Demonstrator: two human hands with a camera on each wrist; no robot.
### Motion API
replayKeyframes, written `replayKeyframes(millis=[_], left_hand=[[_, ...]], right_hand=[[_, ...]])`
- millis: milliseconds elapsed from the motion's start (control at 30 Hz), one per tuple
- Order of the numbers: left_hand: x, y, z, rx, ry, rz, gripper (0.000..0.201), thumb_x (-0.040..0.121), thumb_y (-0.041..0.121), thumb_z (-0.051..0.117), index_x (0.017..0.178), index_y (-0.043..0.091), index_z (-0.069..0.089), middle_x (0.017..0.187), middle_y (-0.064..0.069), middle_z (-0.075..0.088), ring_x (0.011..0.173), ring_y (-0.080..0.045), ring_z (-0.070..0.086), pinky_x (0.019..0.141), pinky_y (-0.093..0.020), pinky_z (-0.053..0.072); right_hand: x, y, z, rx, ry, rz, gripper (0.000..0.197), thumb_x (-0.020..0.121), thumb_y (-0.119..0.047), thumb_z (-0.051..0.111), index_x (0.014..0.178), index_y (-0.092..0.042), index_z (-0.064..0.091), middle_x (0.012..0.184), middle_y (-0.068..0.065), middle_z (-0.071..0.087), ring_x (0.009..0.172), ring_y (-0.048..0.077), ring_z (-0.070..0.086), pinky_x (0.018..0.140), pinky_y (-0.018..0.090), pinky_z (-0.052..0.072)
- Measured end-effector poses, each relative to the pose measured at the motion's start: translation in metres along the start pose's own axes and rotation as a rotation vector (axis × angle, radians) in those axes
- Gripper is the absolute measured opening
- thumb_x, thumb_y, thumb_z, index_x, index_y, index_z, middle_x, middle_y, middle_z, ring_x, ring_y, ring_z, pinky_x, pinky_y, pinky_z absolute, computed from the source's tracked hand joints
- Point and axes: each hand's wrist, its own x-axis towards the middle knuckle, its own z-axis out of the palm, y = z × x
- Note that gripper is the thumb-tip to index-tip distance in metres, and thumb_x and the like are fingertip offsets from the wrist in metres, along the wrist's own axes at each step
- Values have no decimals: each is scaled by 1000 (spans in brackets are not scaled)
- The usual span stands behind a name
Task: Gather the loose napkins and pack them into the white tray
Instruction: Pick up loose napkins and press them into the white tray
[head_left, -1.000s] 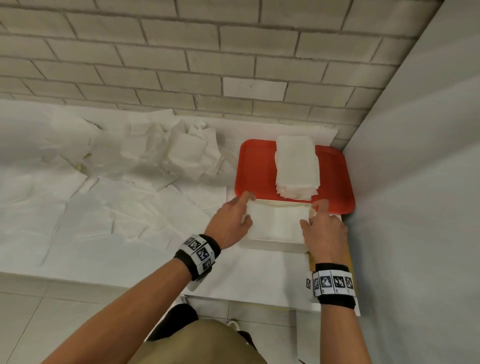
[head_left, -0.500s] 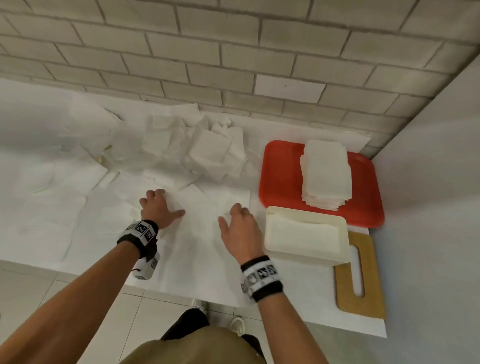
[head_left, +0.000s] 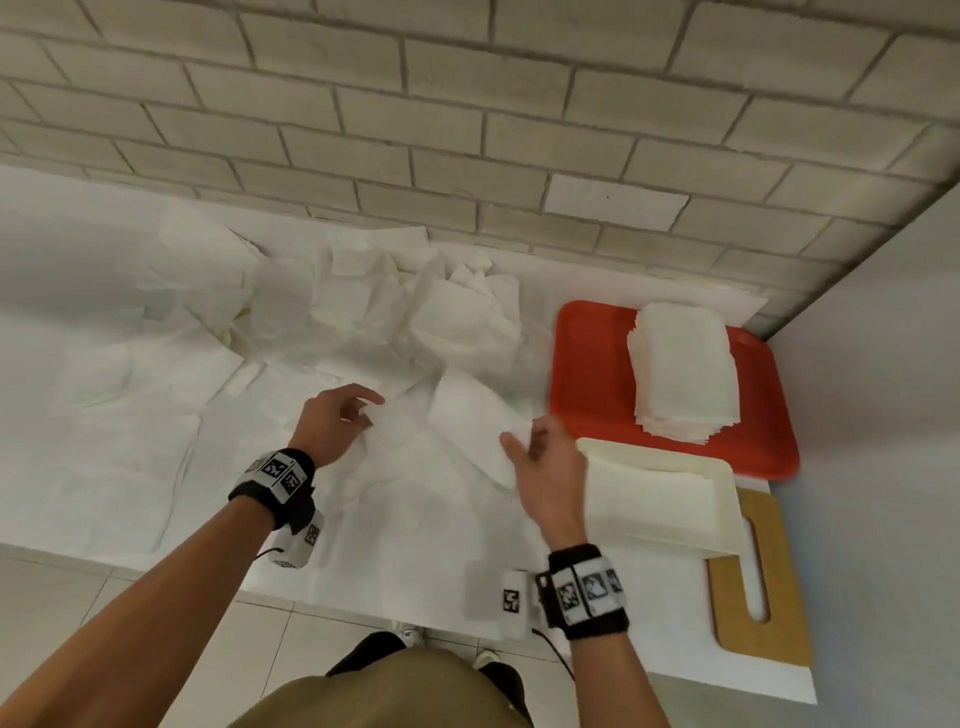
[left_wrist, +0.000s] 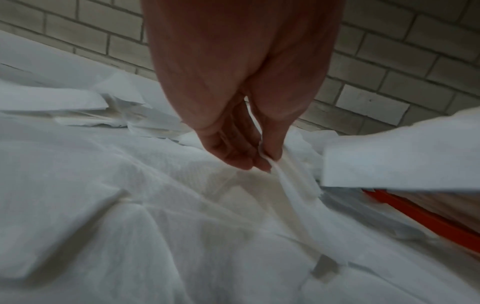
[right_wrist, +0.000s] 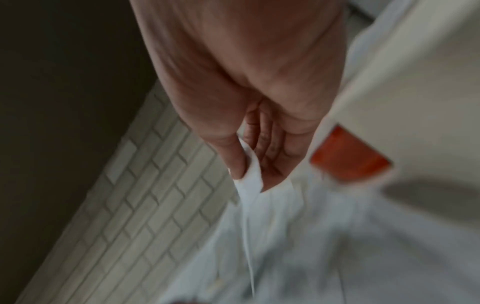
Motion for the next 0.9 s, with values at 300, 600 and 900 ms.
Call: replayKeyframes(millis=[300,600,900], left_hand=[[-5,55,4,-124,-23,183,10,105,35,65,104,25,63,98,7,73,93,-10,68,75,-25,50],[-37,166,42,-289,-235,412,12,108,36,61,110,24,58,99,19,69,89,-4,63,79,-21,47],[-82,262,103,-366,-519,639,13,105,27,70,113,18,66,108,7,71,101,-12,68,88,-30,54]], right_hand=[[-12,42,-168,-259,197,170,36,99,-16,78,125,-11,53,92,6,71,71,12,60,59,27,38],[-6,84,-168,-654,143,65,42,100,-17,78,131,-6,50,92,17,73,84,36,71,63,31,44],[-43,24,-183,478,-19,-67,60,96,-30,83,140,-34,41,114,2,81,105,14,78,91,36,63]])
